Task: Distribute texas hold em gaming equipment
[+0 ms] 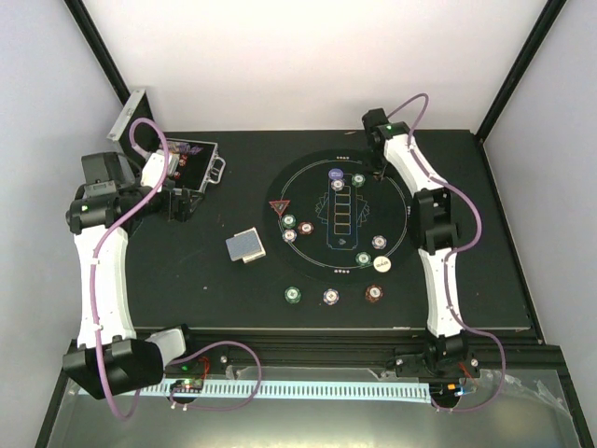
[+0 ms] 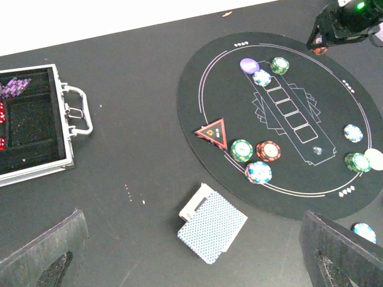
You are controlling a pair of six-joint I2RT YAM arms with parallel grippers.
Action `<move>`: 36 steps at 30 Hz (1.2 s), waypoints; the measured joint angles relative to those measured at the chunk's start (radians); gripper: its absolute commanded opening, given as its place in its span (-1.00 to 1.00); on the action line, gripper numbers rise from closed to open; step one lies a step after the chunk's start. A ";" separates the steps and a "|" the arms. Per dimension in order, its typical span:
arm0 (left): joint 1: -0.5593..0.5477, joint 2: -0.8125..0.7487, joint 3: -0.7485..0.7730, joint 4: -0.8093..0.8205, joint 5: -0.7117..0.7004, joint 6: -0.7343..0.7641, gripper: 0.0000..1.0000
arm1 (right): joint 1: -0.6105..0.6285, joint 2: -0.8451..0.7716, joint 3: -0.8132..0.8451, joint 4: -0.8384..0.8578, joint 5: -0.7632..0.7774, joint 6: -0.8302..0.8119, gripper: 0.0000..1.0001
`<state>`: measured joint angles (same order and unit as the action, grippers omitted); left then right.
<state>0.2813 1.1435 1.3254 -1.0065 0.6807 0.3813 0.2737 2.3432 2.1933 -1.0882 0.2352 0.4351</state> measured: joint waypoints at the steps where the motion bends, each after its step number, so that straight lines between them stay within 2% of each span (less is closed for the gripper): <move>1: 0.000 0.002 0.000 0.004 0.001 0.000 0.98 | -0.009 0.034 0.034 -0.004 -0.005 -0.002 -0.64; 5: 0.000 0.012 0.000 0.012 0.001 0.000 0.98 | -0.032 0.124 0.087 -0.008 -0.027 -0.003 -0.63; 17: 0.000 0.018 0.000 0.016 0.001 0.000 0.98 | -0.047 0.223 0.173 -0.006 -0.063 -0.006 -0.58; 19: 0.000 0.018 0.000 0.020 0.001 -0.001 0.98 | -0.049 0.230 0.178 -0.001 -0.066 -0.007 -0.49; 24: 0.000 0.020 0.000 0.024 0.000 -0.004 0.98 | -0.054 0.253 0.187 0.009 -0.088 -0.006 0.11; 27: 0.000 0.022 0.000 0.040 -0.004 -0.019 0.98 | -0.056 0.254 0.196 0.010 -0.103 -0.005 0.30; 30: 0.000 0.022 0.000 0.044 -0.003 -0.025 0.98 | -0.056 0.254 0.199 0.011 -0.108 -0.006 0.39; 36: 0.000 0.022 0.000 0.045 -0.003 -0.031 0.98 | -0.061 0.233 0.199 0.003 -0.108 -0.008 0.39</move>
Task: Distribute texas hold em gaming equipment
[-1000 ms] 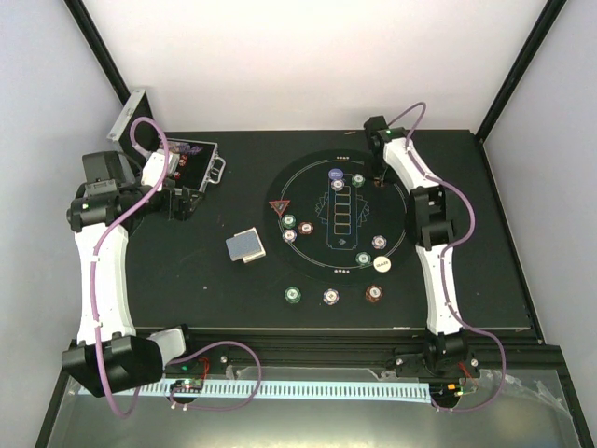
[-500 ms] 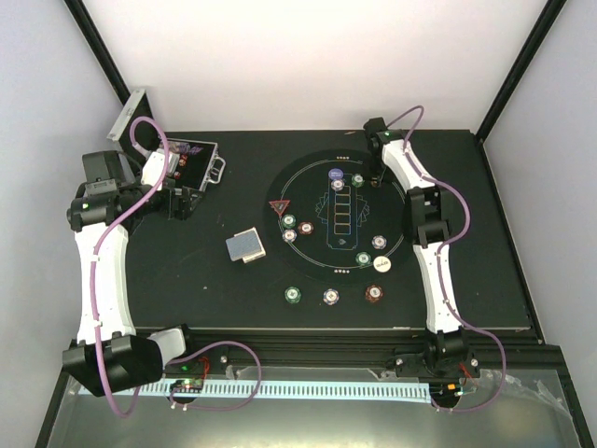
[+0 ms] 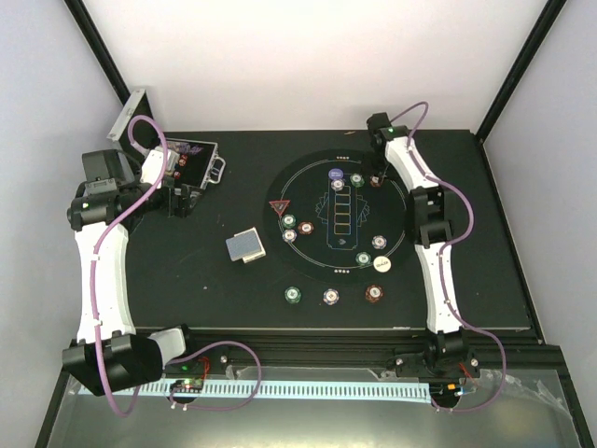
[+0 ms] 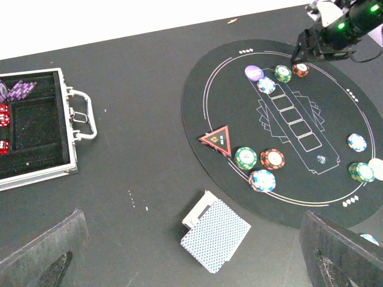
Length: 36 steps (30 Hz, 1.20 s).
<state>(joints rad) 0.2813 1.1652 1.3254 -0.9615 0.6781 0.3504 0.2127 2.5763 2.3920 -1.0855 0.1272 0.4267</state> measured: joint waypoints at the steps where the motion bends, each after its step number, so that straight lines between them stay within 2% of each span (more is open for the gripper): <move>1: 0.000 0.000 0.000 0.000 0.000 0.000 0.98 | -0.002 -0.011 -0.001 -0.002 0.000 -0.001 0.38; 5: 0.000 0.000 0.000 0.000 0.001 -0.003 0.98 | -0.008 -0.126 -0.077 -0.001 0.004 -0.003 0.31; 8: 0.000 0.000 0.000 -0.002 0.003 -0.003 0.98 | -0.007 -0.270 -0.201 0.013 0.005 -0.002 0.28; 13: 0.000 -0.003 0.000 -0.006 0.005 -0.003 0.98 | 0.025 -0.618 -0.603 0.109 0.010 0.000 0.35; 18: 0.000 -0.017 0.000 -0.010 0.010 -0.003 0.98 | 0.192 -0.923 -1.034 0.200 0.030 0.024 0.47; 22: 0.000 -0.026 0.000 -0.011 0.018 -0.002 0.98 | 0.316 -1.029 -1.255 0.230 0.032 0.074 0.55; 28: 0.000 -0.031 0.000 -0.013 0.026 -0.002 0.98 | 0.420 -1.134 -1.498 0.238 0.045 0.180 0.58; 36: 0.000 -0.042 0.000 -0.018 0.031 0.003 0.98 | 0.498 -1.238 -1.662 0.285 0.014 0.262 0.51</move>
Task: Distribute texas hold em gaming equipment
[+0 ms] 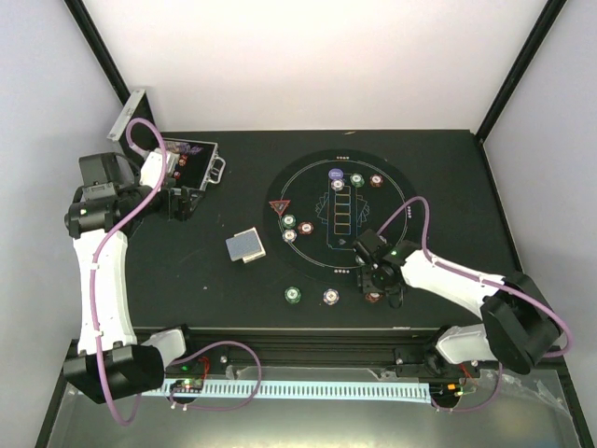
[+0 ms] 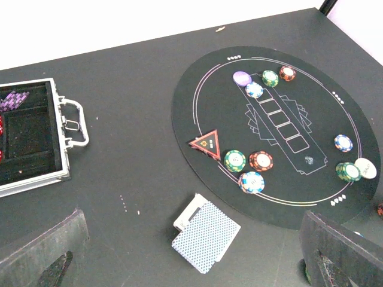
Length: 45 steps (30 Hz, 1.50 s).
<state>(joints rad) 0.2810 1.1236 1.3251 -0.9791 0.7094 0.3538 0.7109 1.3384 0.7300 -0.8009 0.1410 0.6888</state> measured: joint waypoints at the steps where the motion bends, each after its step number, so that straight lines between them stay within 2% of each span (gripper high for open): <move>1: 0.000 0.000 0.000 -0.001 0.000 0.003 0.98 | 0.004 0.000 -0.010 0.007 -0.006 0.003 0.49; 6: 0.000 0.000 -0.014 -0.005 0.002 0.033 0.98 | 0.017 0.009 -0.035 0.040 -0.025 0.011 0.40; 11: 0.000 0.003 -0.058 -0.028 0.002 0.076 0.98 | 0.019 0.045 -0.043 0.076 -0.036 0.016 0.19; 17: 0.000 0.004 -0.098 -0.045 0.001 0.125 0.98 | 0.021 0.063 -0.048 0.095 -0.039 0.018 -0.14; 20: 0.000 0.004 -0.115 -0.050 0.001 0.149 0.98 | 0.023 0.063 -0.048 0.098 -0.038 0.022 -0.24; 35: 0.000 0.029 -0.191 -0.073 -0.047 0.290 0.98 | 0.024 0.027 -0.001 0.020 -0.029 0.019 -0.26; 41: -0.010 0.029 -0.208 -0.097 -0.054 0.374 0.98 | 0.008 0.020 0.138 -0.058 0.003 -0.004 -0.27; 45: -0.034 0.038 -0.208 -0.129 -0.056 0.446 0.98 | -0.077 0.031 0.235 -0.068 0.014 -0.039 -0.28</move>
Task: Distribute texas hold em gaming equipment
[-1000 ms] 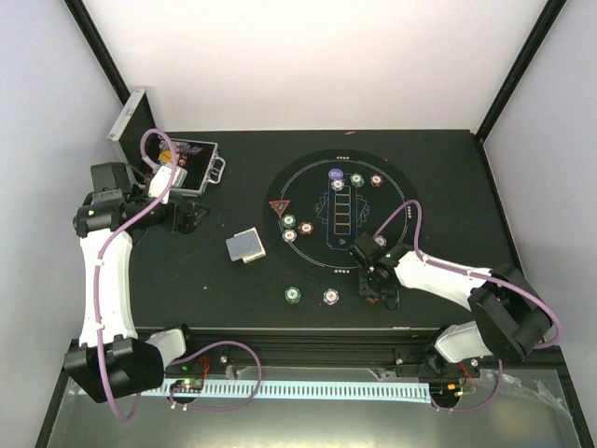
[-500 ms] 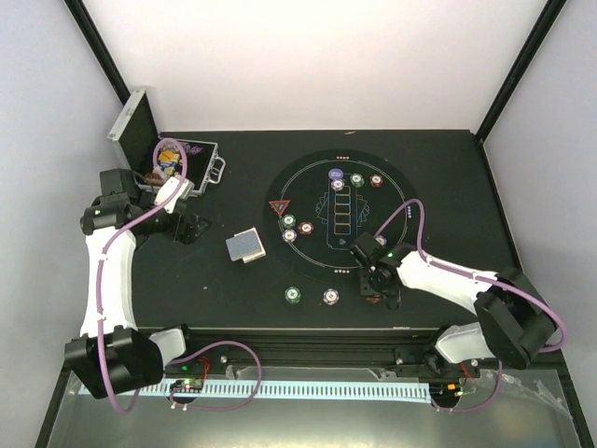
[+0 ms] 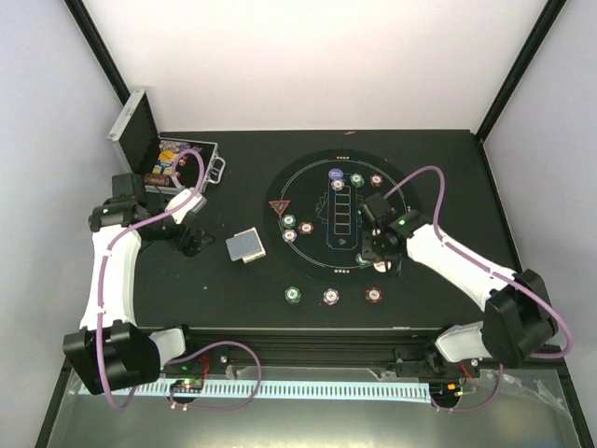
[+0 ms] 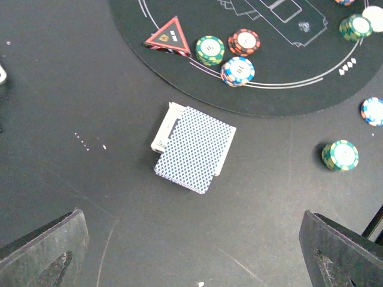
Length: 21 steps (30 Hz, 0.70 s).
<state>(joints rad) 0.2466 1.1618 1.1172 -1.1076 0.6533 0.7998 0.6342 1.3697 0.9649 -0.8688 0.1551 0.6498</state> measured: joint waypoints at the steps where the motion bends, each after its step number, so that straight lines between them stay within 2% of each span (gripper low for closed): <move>1: -0.010 0.006 0.000 -0.004 -0.002 0.015 0.98 | -0.027 0.007 0.013 0.002 0.002 -0.011 -0.28; 9: -0.110 0.046 -0.045 0.000 -0.066 0.130 0.98 | -0.269 0.106 0.033 0.028 -0.005 -0.095 -0.31; 21: -0.224 0.048 -0.101 0.024 -0.152 0.290 0.98 | -0.394 0.312 0.034 0.133 -0.043 -0.138 -0.38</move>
<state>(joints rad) 0.0223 1.2098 1.0161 -1.0832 0.5011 1.0893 0.2401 1.6817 0.9993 -0.7361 0.1116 0.5121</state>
